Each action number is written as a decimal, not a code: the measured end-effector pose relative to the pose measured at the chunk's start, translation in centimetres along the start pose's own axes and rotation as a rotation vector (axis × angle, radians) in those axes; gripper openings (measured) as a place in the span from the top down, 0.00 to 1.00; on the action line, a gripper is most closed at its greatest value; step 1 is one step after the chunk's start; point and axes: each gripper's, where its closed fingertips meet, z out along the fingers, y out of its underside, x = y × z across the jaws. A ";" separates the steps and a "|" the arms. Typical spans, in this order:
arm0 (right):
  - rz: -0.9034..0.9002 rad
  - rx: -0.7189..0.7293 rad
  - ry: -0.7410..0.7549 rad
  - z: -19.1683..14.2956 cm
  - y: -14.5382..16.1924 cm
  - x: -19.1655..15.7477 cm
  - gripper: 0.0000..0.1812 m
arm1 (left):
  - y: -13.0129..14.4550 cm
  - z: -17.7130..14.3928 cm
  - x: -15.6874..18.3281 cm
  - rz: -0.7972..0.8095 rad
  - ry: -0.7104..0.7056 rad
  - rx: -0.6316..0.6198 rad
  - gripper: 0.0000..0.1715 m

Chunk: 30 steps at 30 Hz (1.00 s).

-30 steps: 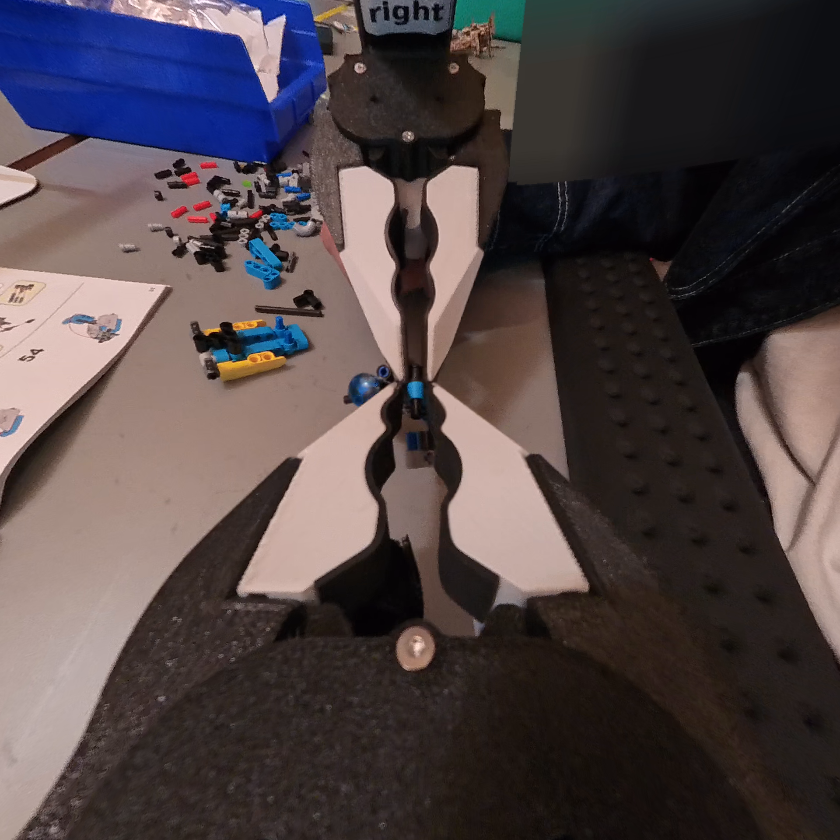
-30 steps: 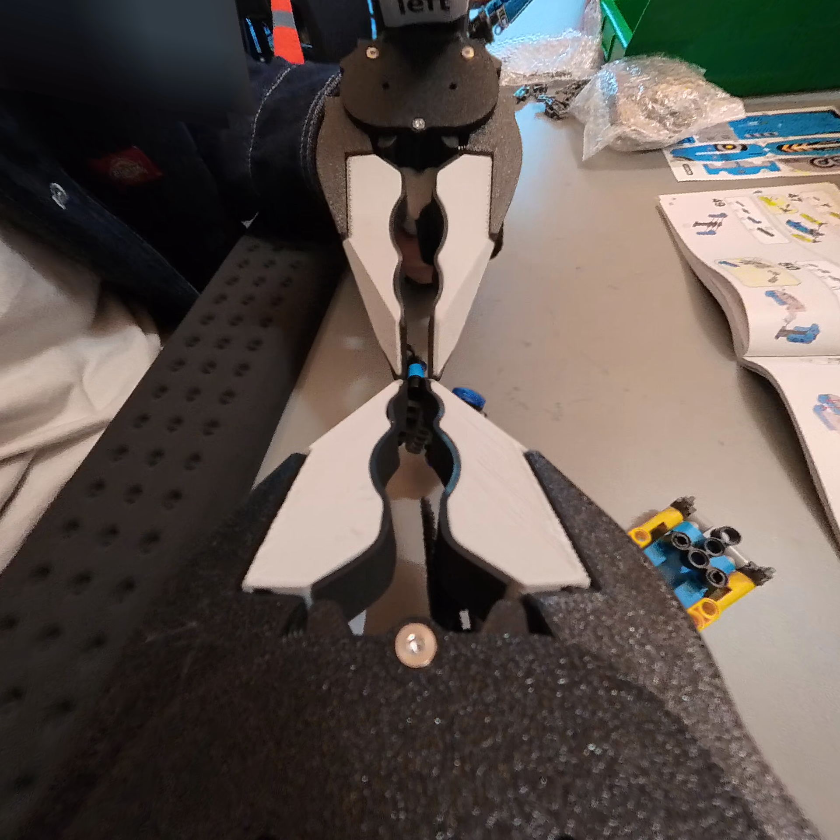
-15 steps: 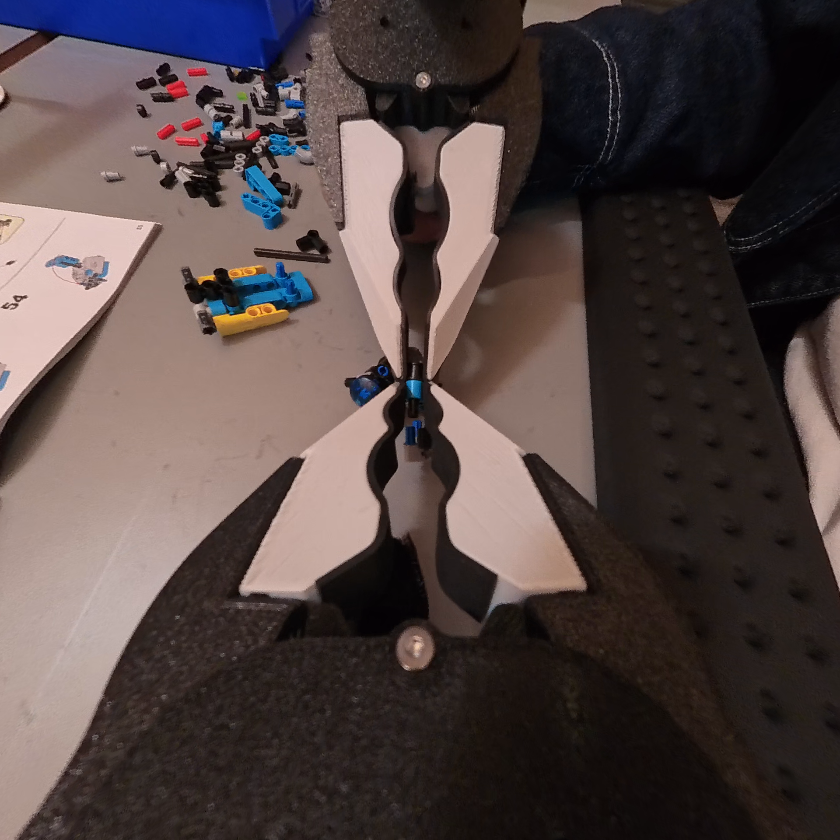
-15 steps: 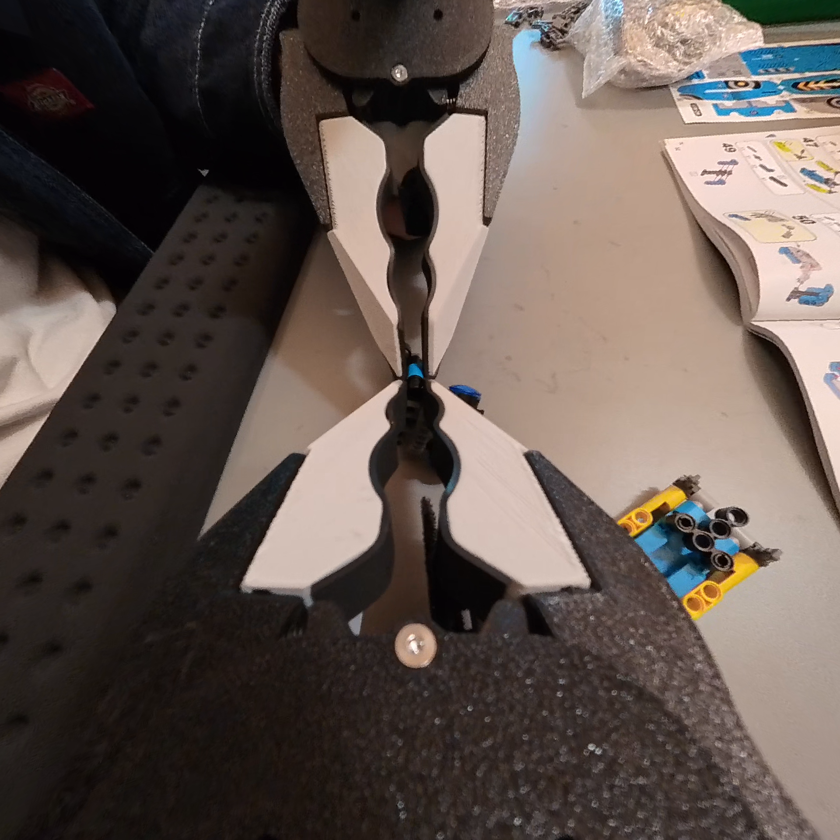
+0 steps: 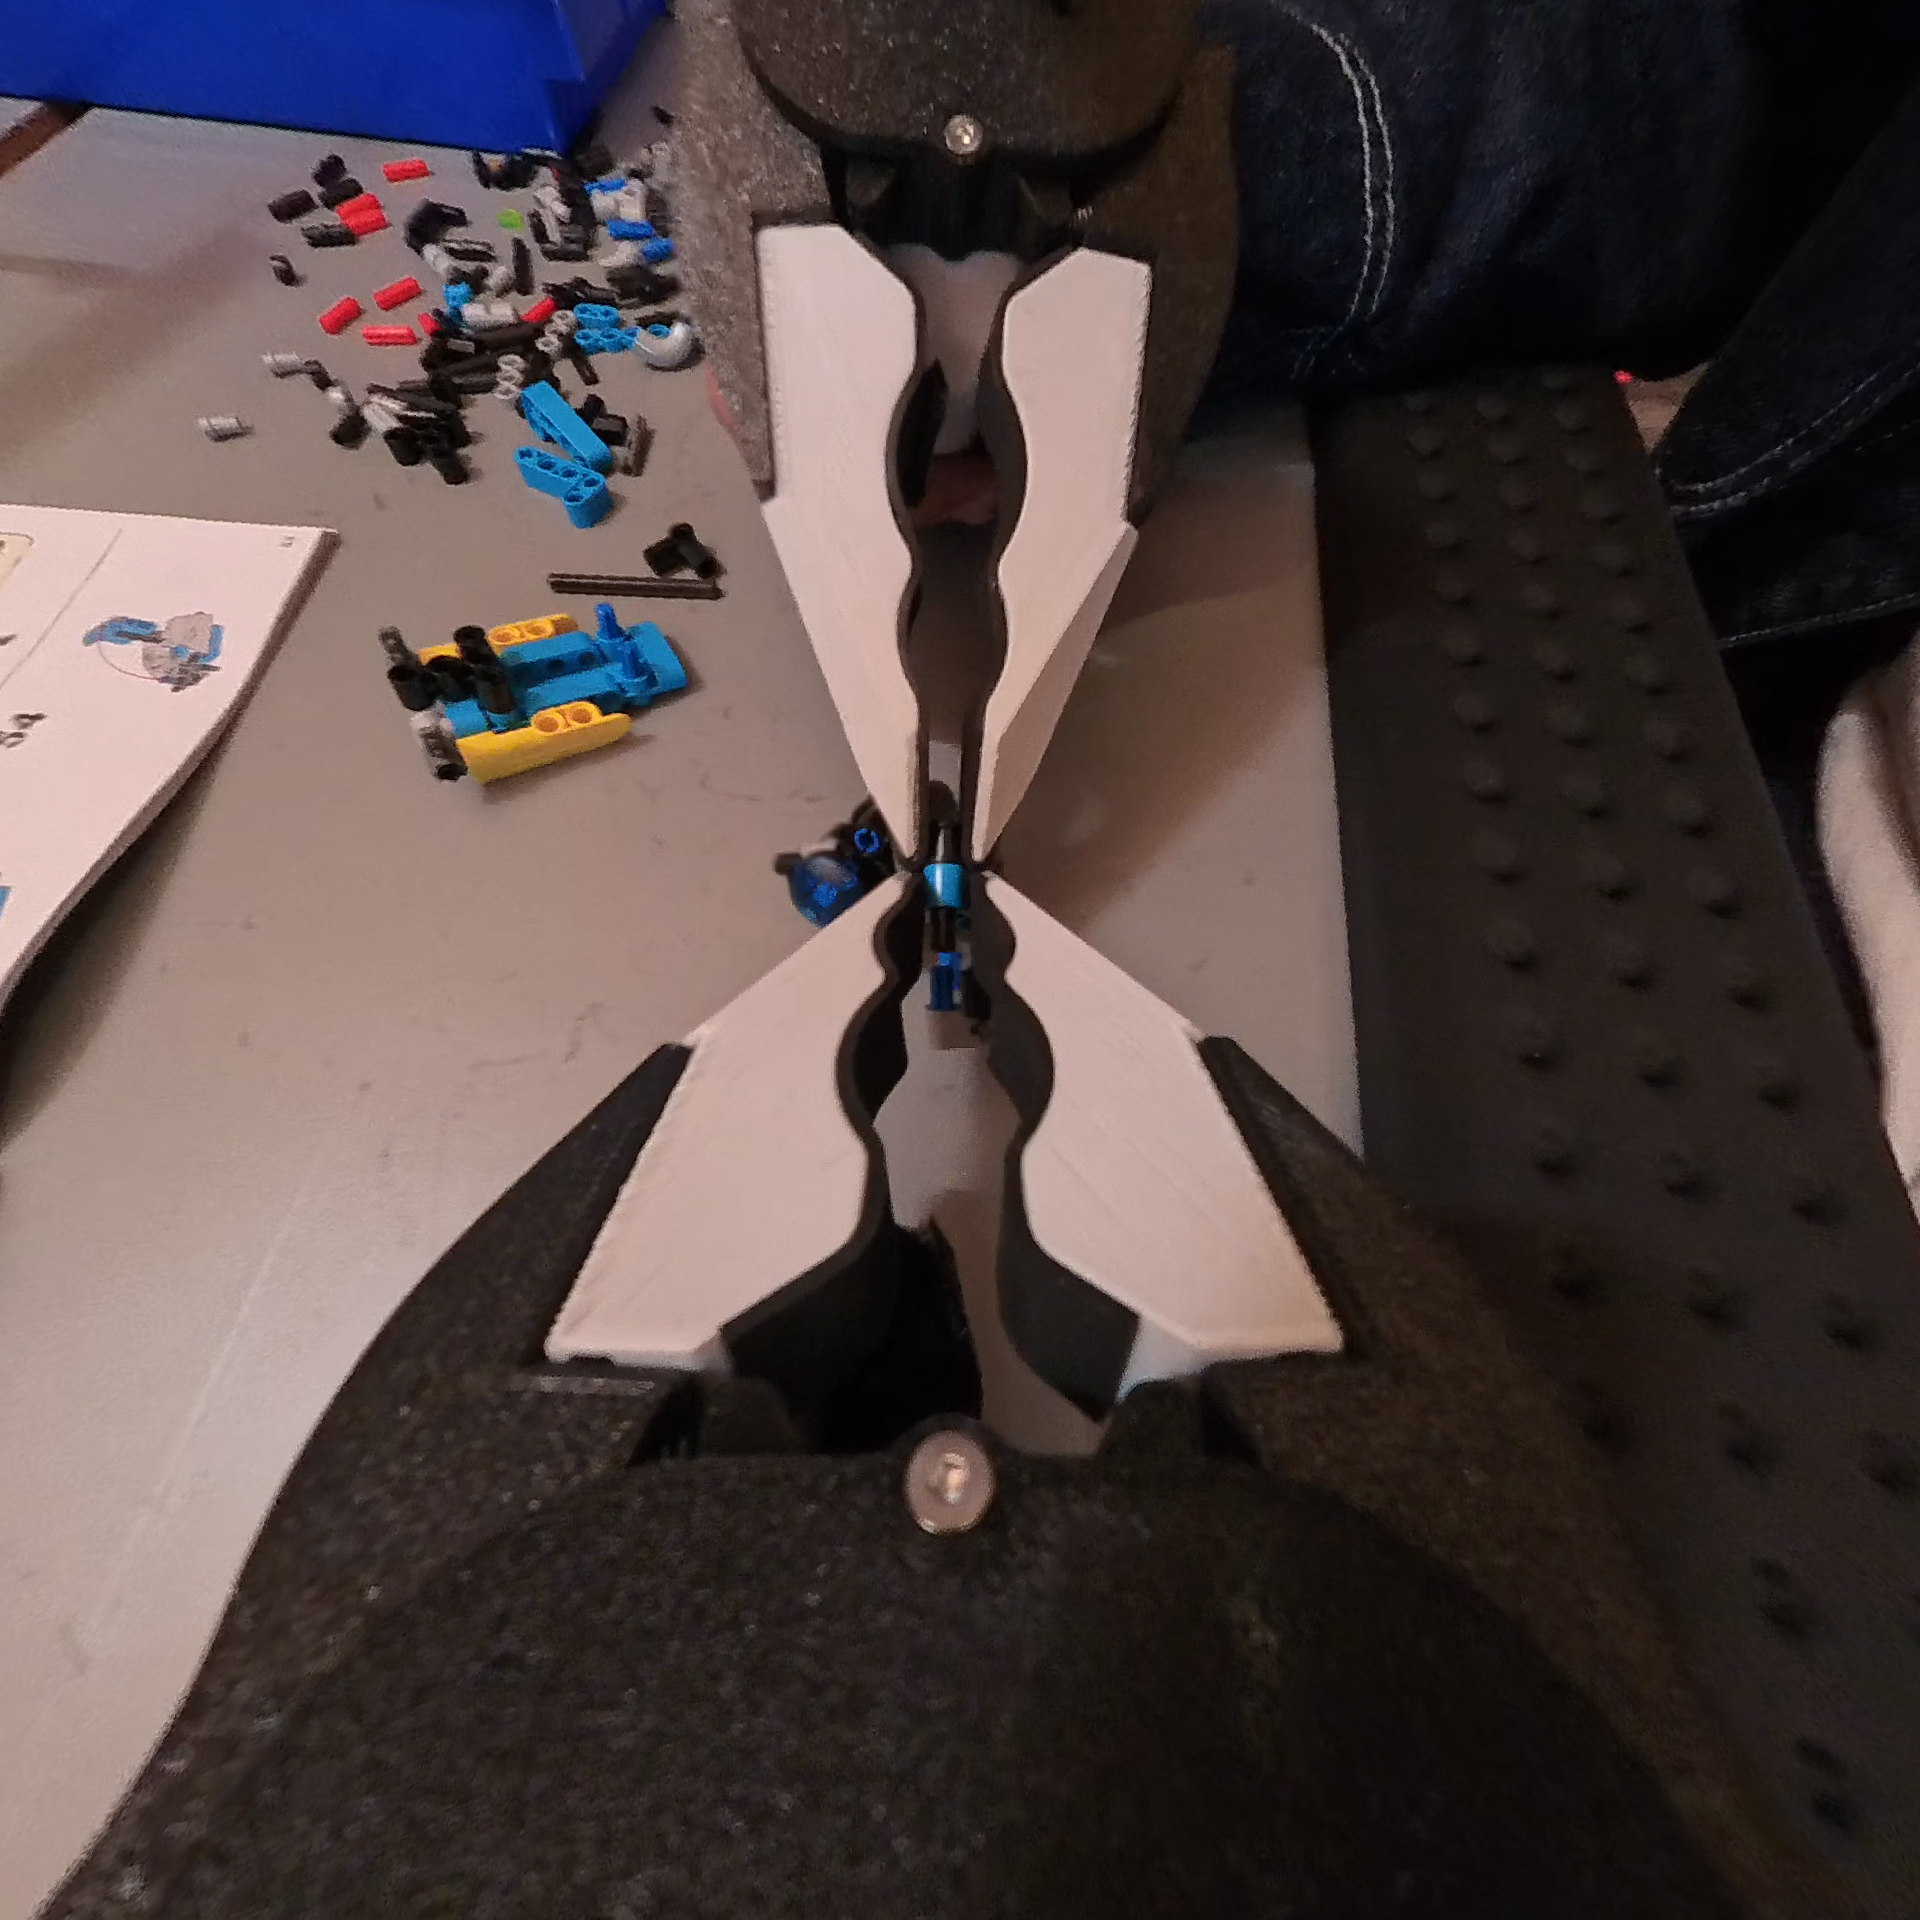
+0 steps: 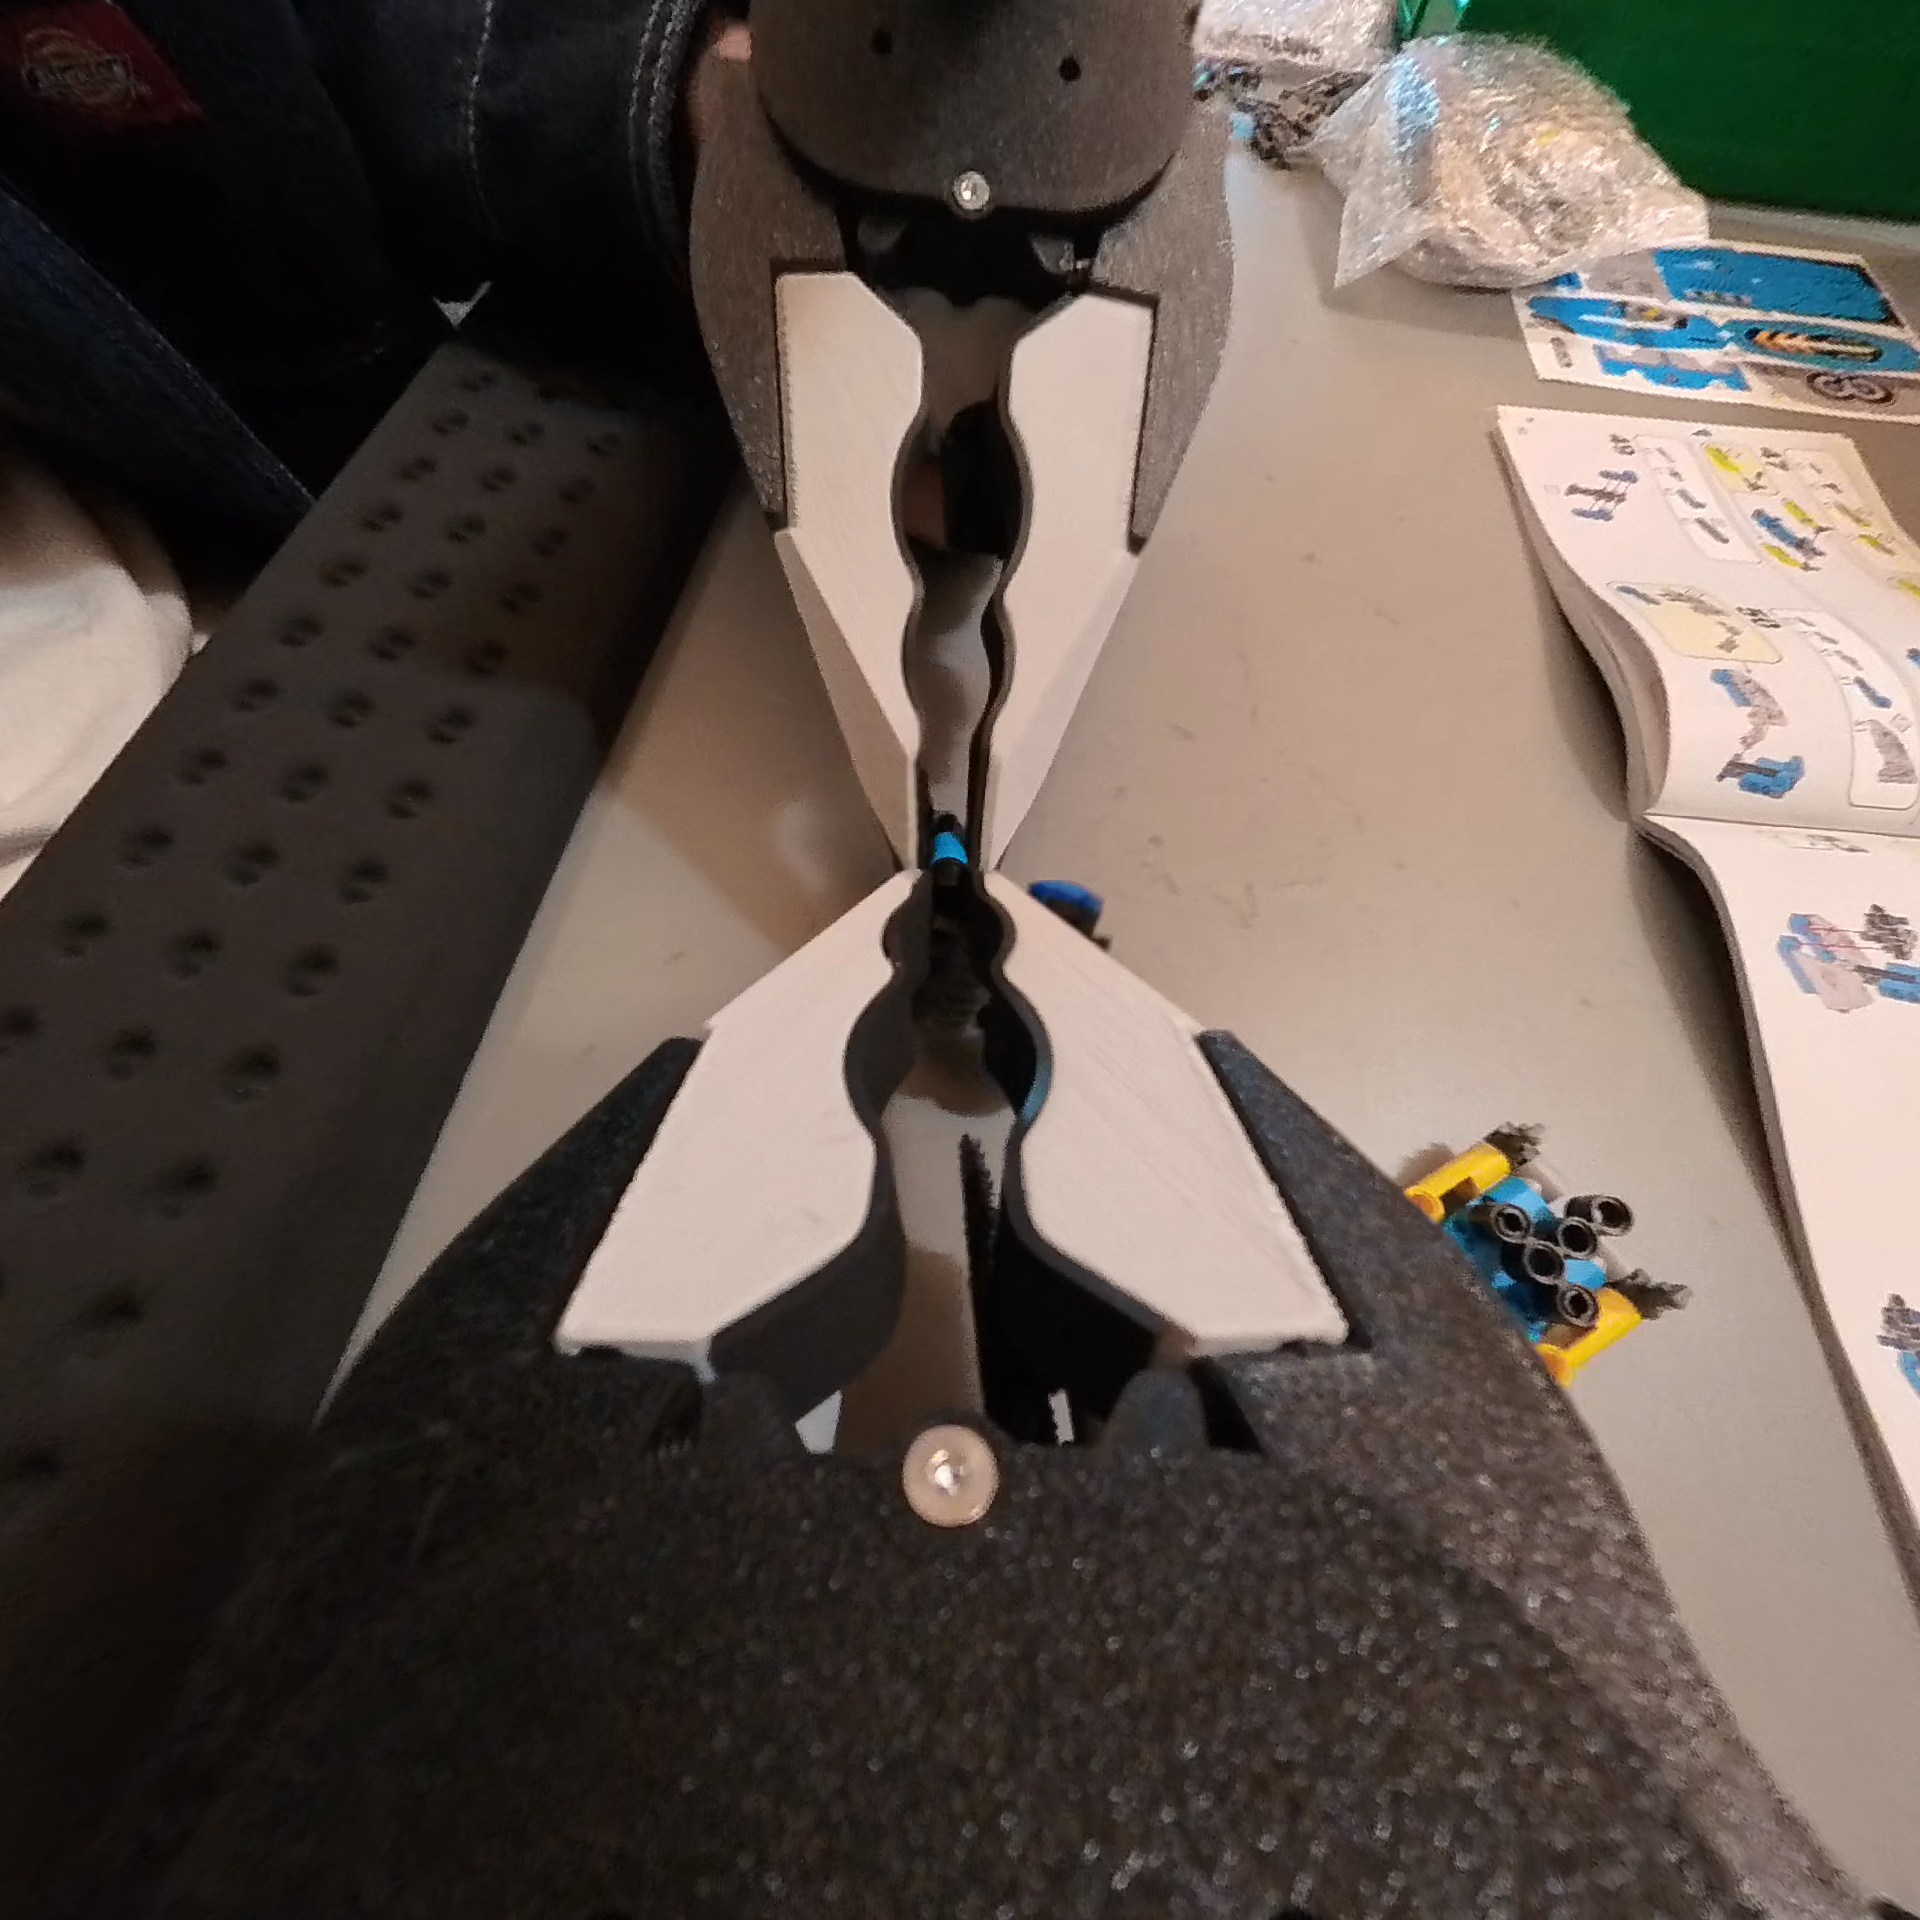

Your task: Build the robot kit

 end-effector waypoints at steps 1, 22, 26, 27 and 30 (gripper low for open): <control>-0.003 0.010 0.006 -0.1 -0.2 0.1 0.97 | -0.2 -0.2 -0.1 -0.011 0.002 0.021 0.96; 0.176 0.247 -0.011 -4.3 -2.4 2.0 0.98 | -3.0 -4.4 -2.5 -0.160 -0.032 0.285 0.97; 0.147 0.265 -0.025 -4.1 -3.8 0.9 0.97 | -3.1 -4.4 -2.3 -0.142 -0.016 0.284 0.97; 0.169 0.247 -0.012 -4.3 -3.0 1.5 0.97 | -2.8 -4.3 -2.5 -0.165 -0.014 0.277 0.97; 0.210 0.169 -0.050 -3.1 -1.8 1.3 0.97 | -1.9 -3.2 -2.2 -0.149 -0.008 0.203 0.97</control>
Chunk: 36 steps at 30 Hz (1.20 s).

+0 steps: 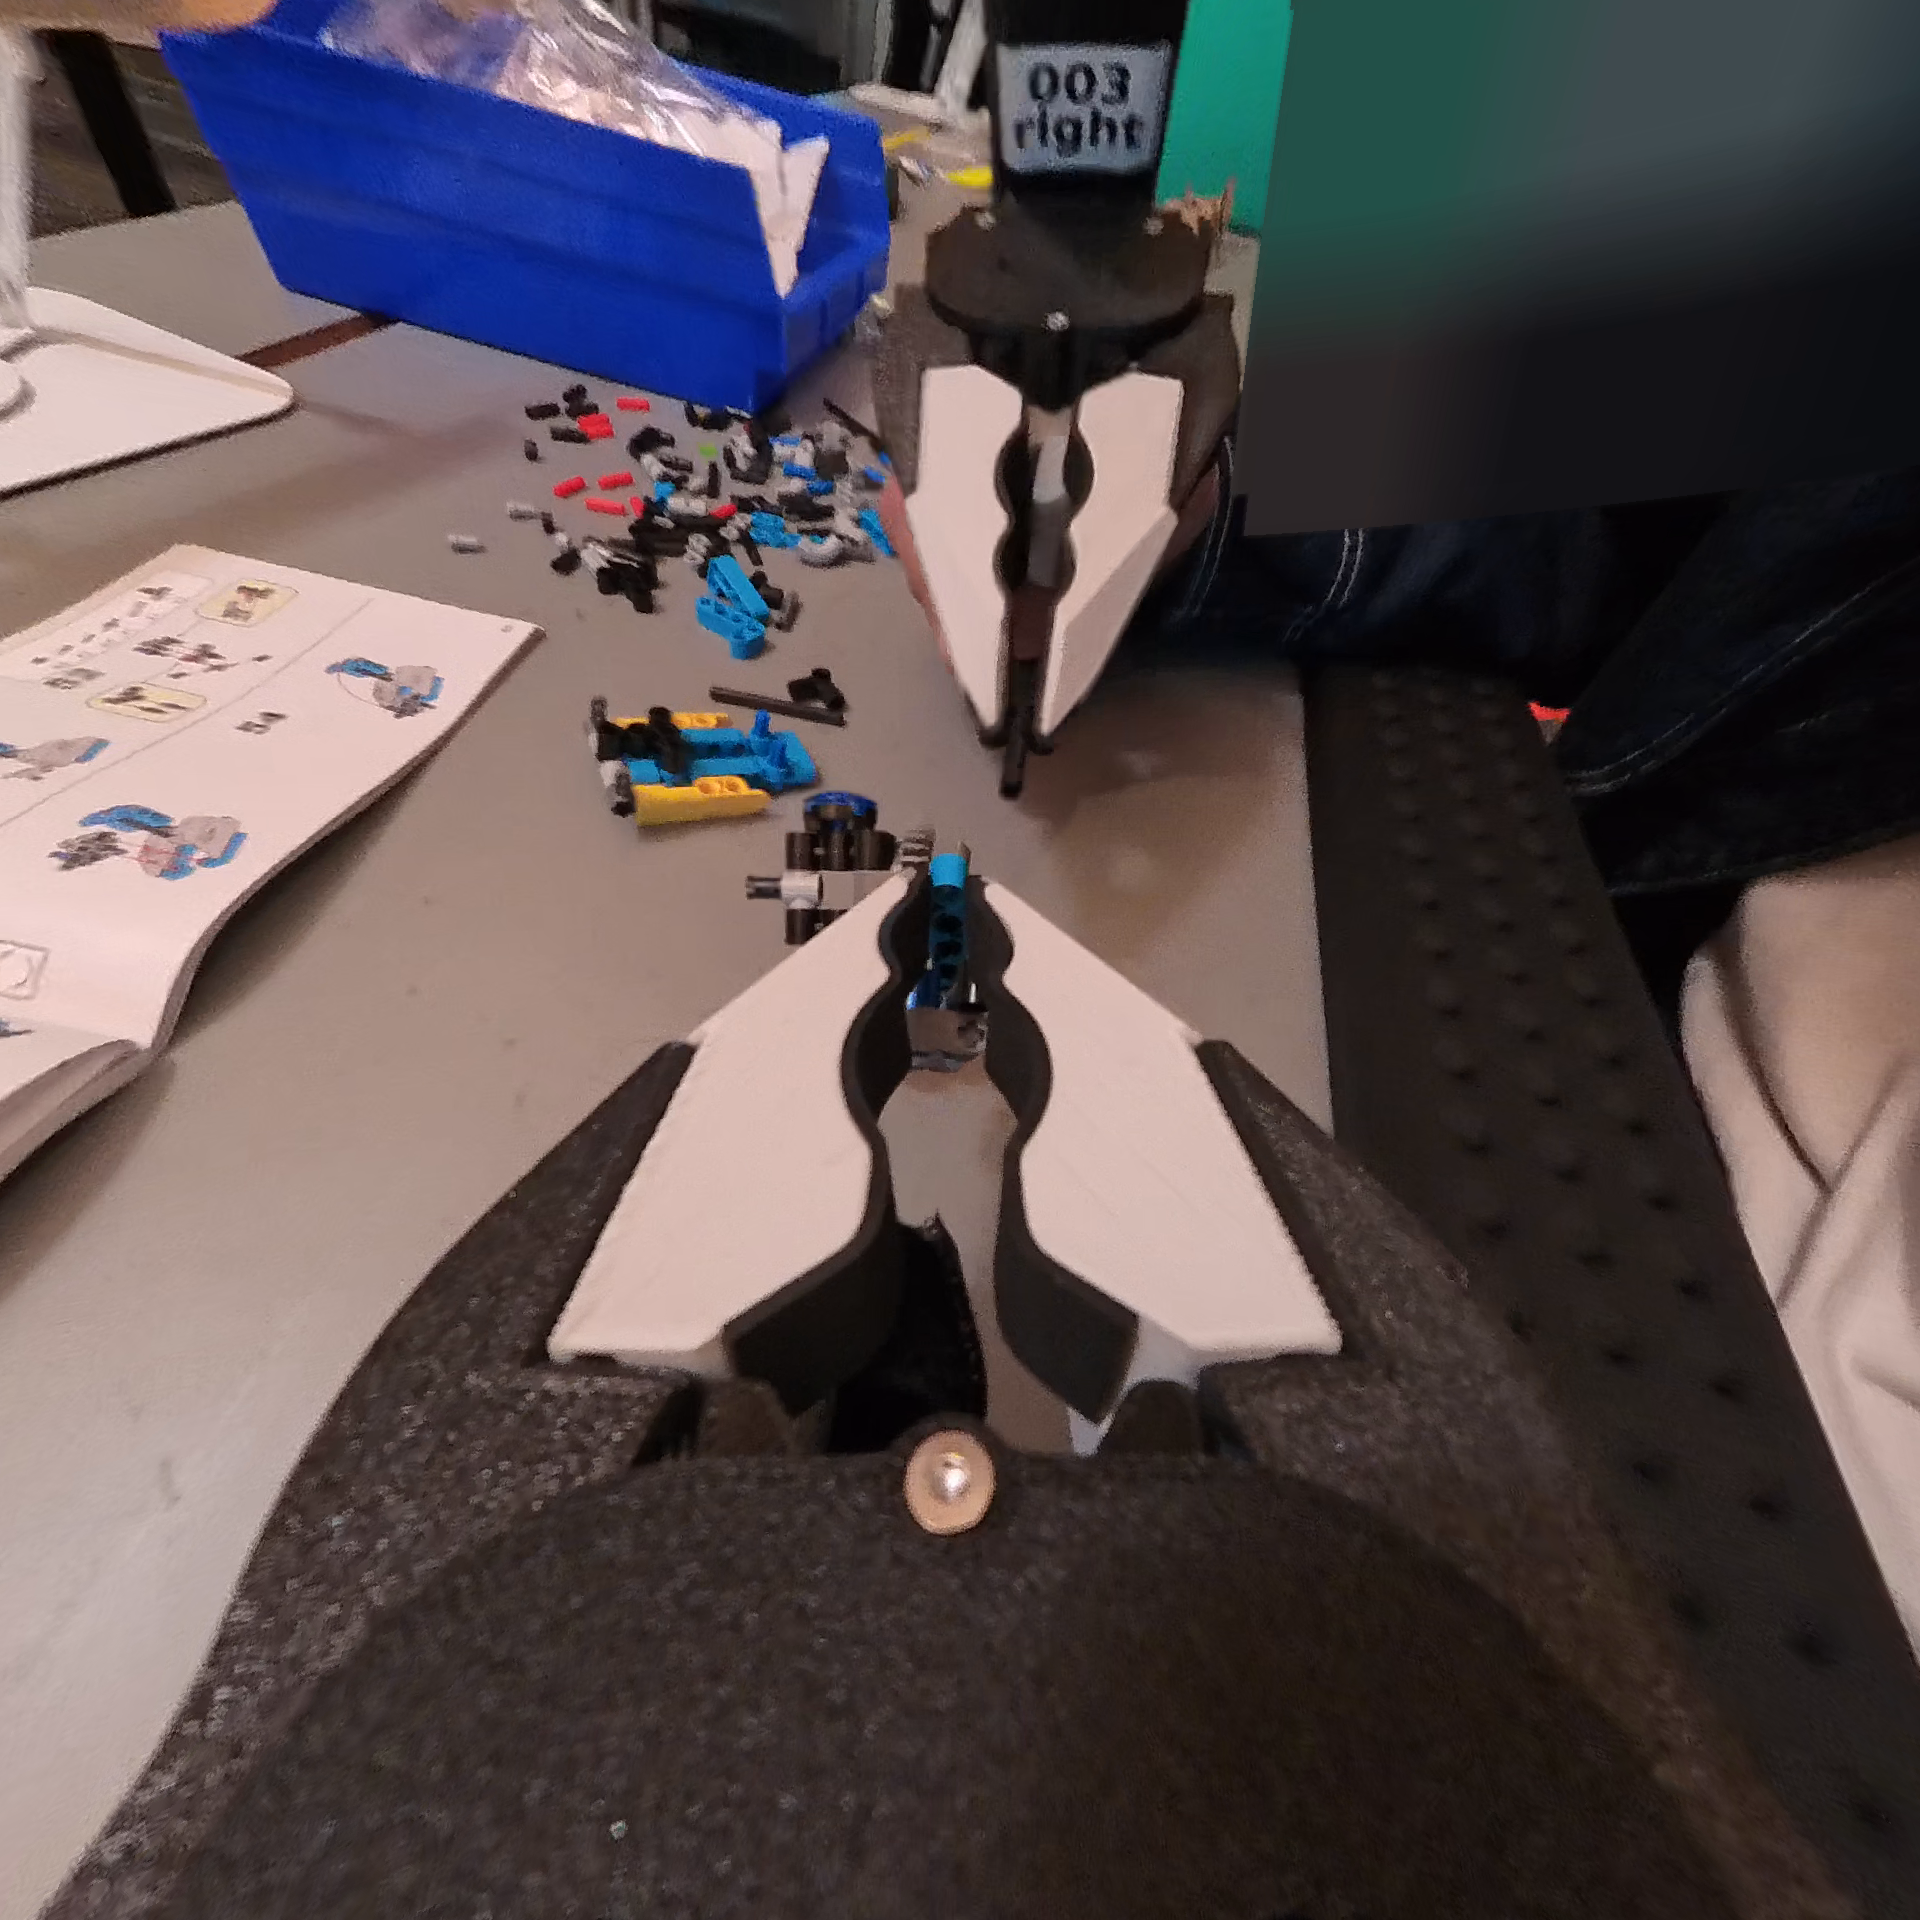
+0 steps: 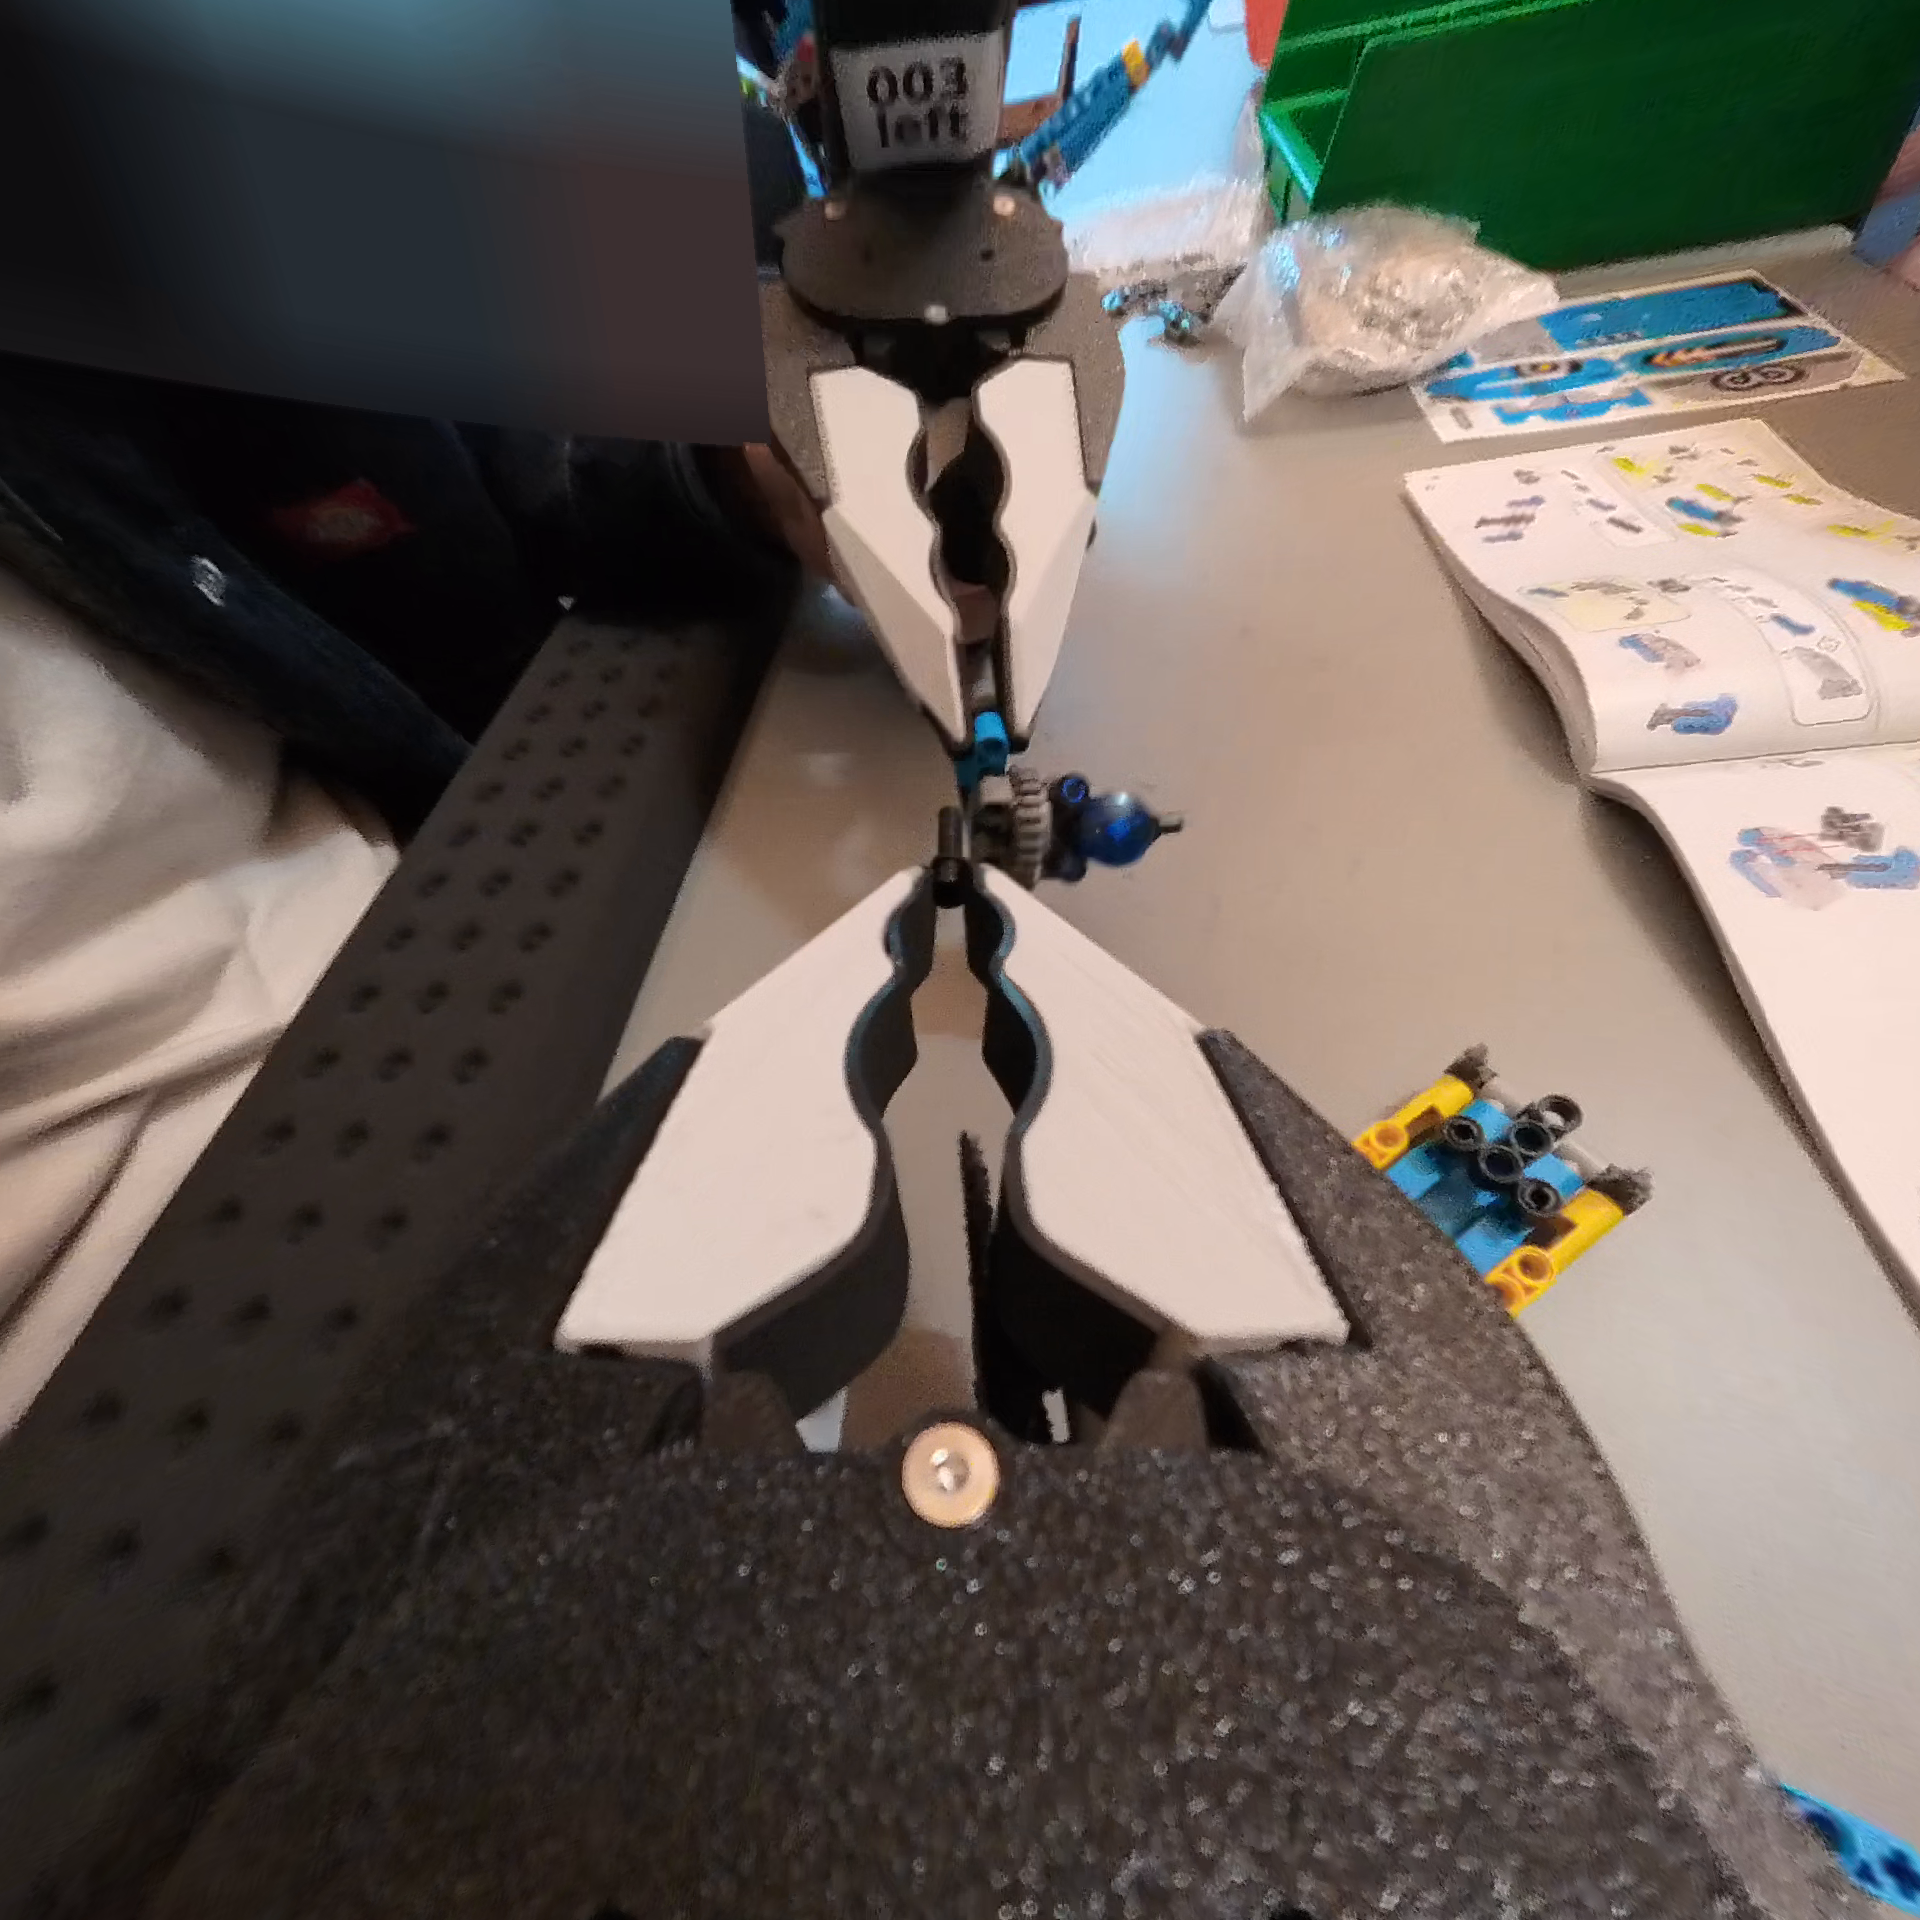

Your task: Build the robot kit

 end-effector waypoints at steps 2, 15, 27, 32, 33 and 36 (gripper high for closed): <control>0.024 0.007 -0.013 0.2 -0.3 -0.3 0.97 | 1.3 0.6 -0.1 0.039 -0.026 -0.081 0.97; -0.429 -0.055 0.267 0.9 -0.7 0.3 0.97 | 0.9 1.0 1.1 -0.020 0.036 -0.080 0.83; -0.678 -0.065 0.314 1.4 -2.0 -1.7 0.97 | -1.5 0.5 3.0 -0.233 0.263 0.080 0.97; -0.612 -0.009 0.301 1.2 -2.5 -1.8 0.97 | -2.1 0.2 3.1 -0.172 0.242 0.117 0.98; -0.528 0.029 0.268 1.2 -2.7 -2.0 0.97 | -2.3 0.1 3.2 -0.146 0.237 0.130 0.98; -0.236 0.152 0.130 0.3 -4.2 -2.3 0.87 | -4.0 -0.8 3.3 -0.116 0.236 0.245 0.98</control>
